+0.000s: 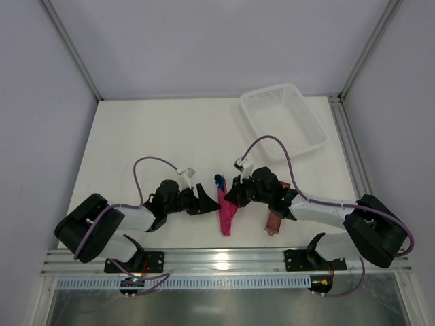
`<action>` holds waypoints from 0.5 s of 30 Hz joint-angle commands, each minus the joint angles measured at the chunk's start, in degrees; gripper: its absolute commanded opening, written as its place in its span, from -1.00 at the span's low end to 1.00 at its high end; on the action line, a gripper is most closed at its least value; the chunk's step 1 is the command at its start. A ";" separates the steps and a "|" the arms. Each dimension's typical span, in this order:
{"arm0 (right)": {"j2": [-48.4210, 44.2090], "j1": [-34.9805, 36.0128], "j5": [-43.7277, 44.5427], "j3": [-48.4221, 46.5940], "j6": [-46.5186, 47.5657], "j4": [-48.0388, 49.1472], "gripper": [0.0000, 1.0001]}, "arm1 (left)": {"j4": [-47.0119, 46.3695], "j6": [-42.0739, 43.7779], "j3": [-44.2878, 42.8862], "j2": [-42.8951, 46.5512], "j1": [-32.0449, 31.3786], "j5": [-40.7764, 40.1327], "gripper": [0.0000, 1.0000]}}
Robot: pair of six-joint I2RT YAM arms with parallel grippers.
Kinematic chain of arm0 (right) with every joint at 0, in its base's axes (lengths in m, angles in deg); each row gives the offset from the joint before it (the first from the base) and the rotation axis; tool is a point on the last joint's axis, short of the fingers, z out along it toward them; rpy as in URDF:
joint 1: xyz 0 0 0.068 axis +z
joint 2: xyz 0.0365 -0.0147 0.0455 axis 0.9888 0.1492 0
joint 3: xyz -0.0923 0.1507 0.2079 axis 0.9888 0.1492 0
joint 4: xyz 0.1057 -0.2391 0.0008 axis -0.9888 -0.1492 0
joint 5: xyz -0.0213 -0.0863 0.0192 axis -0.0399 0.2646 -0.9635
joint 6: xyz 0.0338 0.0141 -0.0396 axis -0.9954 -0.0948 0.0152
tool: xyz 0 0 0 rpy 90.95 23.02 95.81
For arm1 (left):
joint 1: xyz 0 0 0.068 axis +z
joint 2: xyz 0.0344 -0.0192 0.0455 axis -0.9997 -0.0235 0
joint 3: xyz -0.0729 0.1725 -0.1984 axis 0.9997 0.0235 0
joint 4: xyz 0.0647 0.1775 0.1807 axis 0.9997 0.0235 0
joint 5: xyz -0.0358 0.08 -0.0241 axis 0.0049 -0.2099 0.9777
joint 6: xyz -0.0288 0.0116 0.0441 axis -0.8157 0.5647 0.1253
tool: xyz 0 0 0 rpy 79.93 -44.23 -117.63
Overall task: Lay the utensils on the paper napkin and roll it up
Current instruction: Pick up the utensils from the center of the board.
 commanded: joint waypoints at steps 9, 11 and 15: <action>-4.38 -0.10 -0.39 2.69 0.06 9.31 -0.92 | -33.32 -4.15 -1.51 -17.85 0.49 13.13 0.43; -4.81 -0.01 -0.48 2.87 -0.21 9.67 -0.92 | -36.86 -5.12 -1.51 -19.98 0.49 13.31 0.43; -5.26 -0.19 -1.09 2.52 -0.91 9.58 -0.92 | -47.04 -8.90 -1.60 -25.68 0.58 14.80 0.45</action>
